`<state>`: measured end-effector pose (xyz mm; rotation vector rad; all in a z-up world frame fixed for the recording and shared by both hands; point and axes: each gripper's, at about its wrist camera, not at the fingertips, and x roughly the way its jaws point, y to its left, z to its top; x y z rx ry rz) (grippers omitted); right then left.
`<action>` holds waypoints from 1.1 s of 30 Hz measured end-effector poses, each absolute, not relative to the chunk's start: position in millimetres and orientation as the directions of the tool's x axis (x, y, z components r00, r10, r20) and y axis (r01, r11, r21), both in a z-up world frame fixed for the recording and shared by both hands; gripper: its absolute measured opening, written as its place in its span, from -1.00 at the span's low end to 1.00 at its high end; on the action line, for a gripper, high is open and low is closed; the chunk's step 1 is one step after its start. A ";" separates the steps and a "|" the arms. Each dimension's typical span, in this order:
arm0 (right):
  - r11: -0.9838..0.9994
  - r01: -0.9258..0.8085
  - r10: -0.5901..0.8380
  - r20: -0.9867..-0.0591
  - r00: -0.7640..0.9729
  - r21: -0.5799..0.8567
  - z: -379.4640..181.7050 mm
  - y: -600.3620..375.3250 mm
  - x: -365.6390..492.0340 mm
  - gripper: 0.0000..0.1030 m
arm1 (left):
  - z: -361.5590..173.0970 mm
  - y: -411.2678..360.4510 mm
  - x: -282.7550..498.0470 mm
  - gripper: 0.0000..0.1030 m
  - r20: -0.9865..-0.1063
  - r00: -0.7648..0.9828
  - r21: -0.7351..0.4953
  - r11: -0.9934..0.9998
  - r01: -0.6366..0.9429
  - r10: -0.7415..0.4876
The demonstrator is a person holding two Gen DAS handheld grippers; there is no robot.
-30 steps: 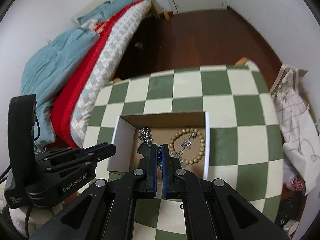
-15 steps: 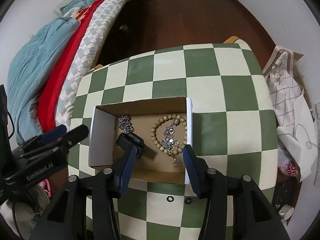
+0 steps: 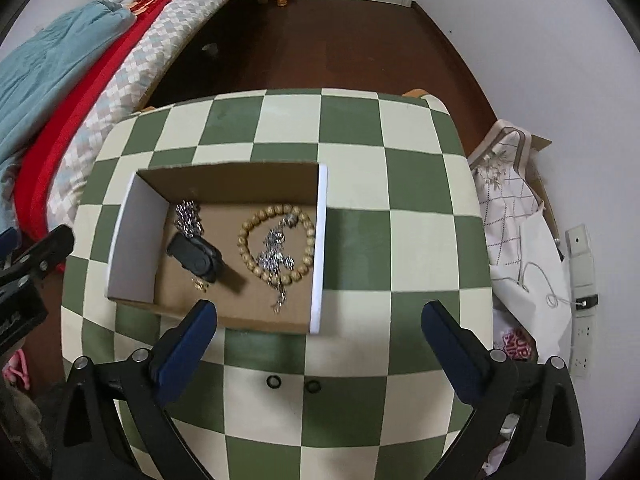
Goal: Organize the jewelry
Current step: 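Lower both held pieces into the white box and open both tools, then withdraw both tools from the box toward the black rings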
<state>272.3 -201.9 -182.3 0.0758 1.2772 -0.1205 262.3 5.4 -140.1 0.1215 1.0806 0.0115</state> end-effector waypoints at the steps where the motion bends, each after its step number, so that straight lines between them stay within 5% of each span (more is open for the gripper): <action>1: 0.991 0.136 -0.052 -0.956 0.288 -0.013 -183.2 -200.6 269.0 1.00 | -139.9 5.8 259.3 1.00 -0.878 0.473 0.105 0.993 0.051 0.068; 33: 0.989 0.149 -0.075 -0.794 0.603 0.020 -35.4 -173.2 131.9 1.00 | -28.2 21.4 125.9 0.99 -0.707 0.707 0.072 0.995 0.066 0.004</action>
